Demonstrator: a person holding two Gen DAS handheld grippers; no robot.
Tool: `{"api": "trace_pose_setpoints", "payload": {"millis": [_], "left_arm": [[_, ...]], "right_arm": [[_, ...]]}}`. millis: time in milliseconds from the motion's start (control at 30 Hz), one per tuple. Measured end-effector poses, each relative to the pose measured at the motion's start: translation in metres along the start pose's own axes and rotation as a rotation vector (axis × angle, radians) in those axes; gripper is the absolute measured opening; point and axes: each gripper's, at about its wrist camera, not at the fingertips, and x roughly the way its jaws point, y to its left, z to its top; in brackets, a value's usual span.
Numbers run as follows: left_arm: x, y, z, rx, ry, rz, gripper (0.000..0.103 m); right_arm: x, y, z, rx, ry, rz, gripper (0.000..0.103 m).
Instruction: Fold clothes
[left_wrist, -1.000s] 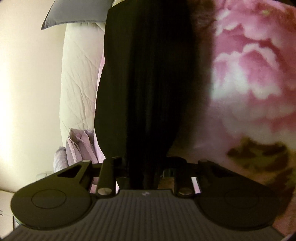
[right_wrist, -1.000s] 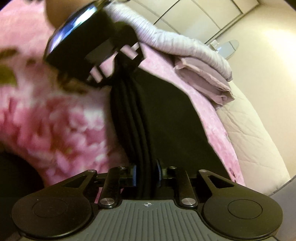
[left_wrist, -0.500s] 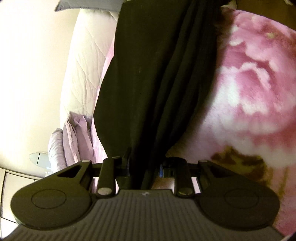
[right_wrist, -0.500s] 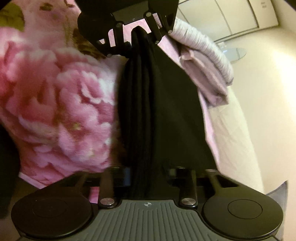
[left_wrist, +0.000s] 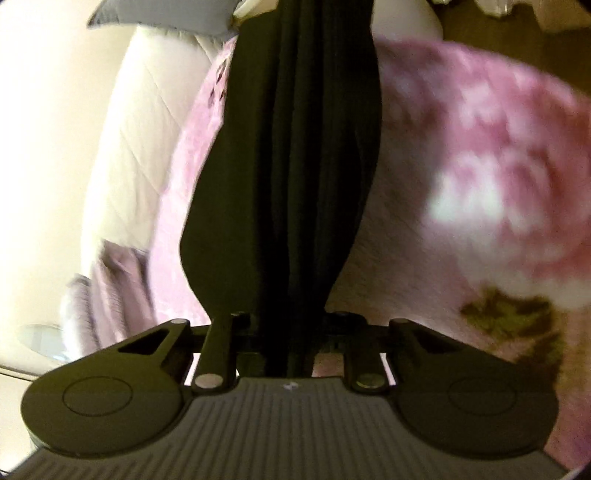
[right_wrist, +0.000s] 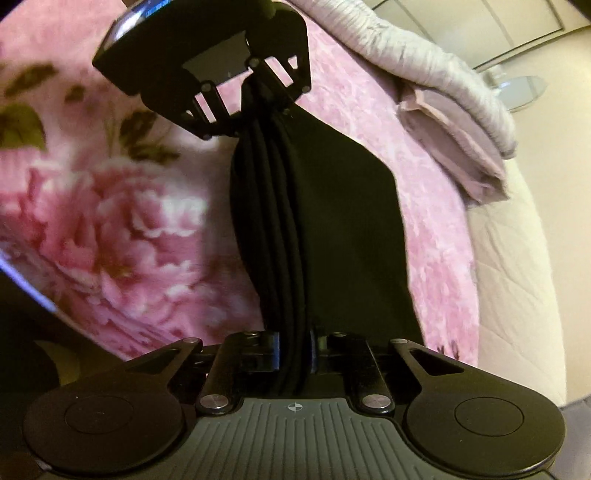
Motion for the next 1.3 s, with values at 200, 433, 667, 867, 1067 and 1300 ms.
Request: {"api": "trace_pose_setpoints", "payload": {"millis": [200, 433, 667, 867, 1067, 1300], "left_arm": [[-0.052, 0.078, 0.002, -0.088, 0.057, -0.147, 0.016], [-0.105, 0.121, -0.015, -0.158, 0.079, -0.187, 0.015], [-0.089, 0.179, -0.009, -0.144, 0.043, -0.121, 0.015], [-0.027, 0.249, 0.017, -0.151, 0.075, -0.015, 0.015], [0.069, 0.286, 0.048, -0.227, 0.16, 0.131, 0.015], [0.225, 0.175, 0.057, -0.251, 0.29, -0.114, 0.016]], "right_arm": [[-0.056, -0.084, -0.004, -0.021, -0.024, 0.119, 0.012], [-0.094, -0.149, 0.006, -0.061, -0.026, 0.139, 0.011], [-0.097, -0.213, 0.006, -0.067, -0.019, 0.068, 0.011], [-0.061, -0.308, -0.027, -0.081, -0.071, -0.004, 0.011], [0.018, -0.409, -0.088, -0.11, -0.208, -0.156, 0.012], [0.186, -0.375, -0.178, -0.128, -0.147, 0.021, 0.012]]}}
